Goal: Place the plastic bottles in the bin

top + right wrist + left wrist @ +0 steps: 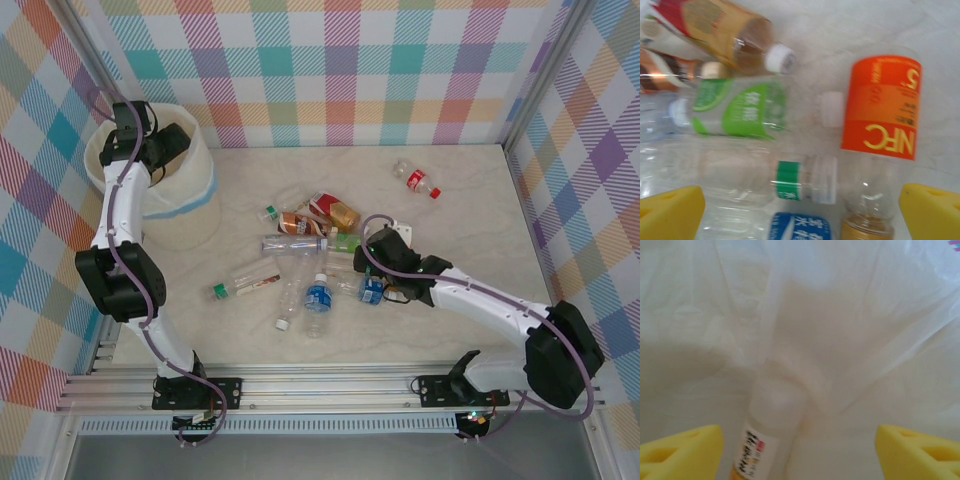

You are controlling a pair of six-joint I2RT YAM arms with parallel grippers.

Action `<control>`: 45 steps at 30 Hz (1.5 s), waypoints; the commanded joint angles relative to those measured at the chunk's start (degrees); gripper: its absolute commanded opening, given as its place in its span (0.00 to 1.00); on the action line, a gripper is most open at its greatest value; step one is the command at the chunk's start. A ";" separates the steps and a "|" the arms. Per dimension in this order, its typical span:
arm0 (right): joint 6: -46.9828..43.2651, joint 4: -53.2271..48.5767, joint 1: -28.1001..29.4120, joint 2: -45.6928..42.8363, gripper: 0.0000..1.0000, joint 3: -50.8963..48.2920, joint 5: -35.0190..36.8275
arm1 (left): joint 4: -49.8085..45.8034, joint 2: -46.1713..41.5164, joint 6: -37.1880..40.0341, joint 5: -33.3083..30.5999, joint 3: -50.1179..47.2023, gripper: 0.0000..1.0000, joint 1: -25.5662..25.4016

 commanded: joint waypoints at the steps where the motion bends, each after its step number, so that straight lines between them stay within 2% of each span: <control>1: 4.21 -7.40 -1.96 0.73 1.00 1.52 0.96 | -1.07 -1.70 0.35 0.03 2.00 0.84 -0.40; 3: 5.30 -9.13 -3.23 0.65 1.00 0.70 -0.56 | -1.34 -2.19 0.36 0.20 2.26 0.85 -0.46; 5: 5.15 -9.80 -4.53 0.23 0.95 -0.53 -3.03 | -1.38 -2.91 0.35 0.24 2.36 0.87 -0.40; 8: 3.16 -9.48 -6.73 -0.30 0.89 -2.95 -8.67 | -1.39 -4.40 0.11 0.75 2.27 1.00 -0.43; 13: 3.32 -9.78 -8.96 -0.80 0.79 -5.57 -11.37 | 0.13 -7.93 -0.76 4.75 1.12 1.00 -0.43; 20: -0.58 -2.55 -10.35 0.34 0.68 -7.39 -16.65 | 7.81 -17.39 -4.47 11.77 -6.92 1.00 -0.42; 24: -1.94 -1.58 -10.53 2.19 0.67 -6.30 -17.10 | 14.98 -23.96 -8.88 17.39 -14.68 1.00 -0.58; 29: -1.29 -2.13 -10.70 4.80 0.65 -5.13 -16.37 | 27.49 -31.22 -16.28 28.15 -25.72 1.00 -2.24; 38: -0.77 -0.23 -10.79 5.91 0.61 -6.00 -13.12 | 34.42 -40.21 -20.22 31.54 -37.77 1.00 -9.22; 45: -0.59 1.52 -10.80 8.23 0.59 -6.30 -12.92 | 34.08 -41.58 -19.78 33.22 -43.19 1.00 -14.92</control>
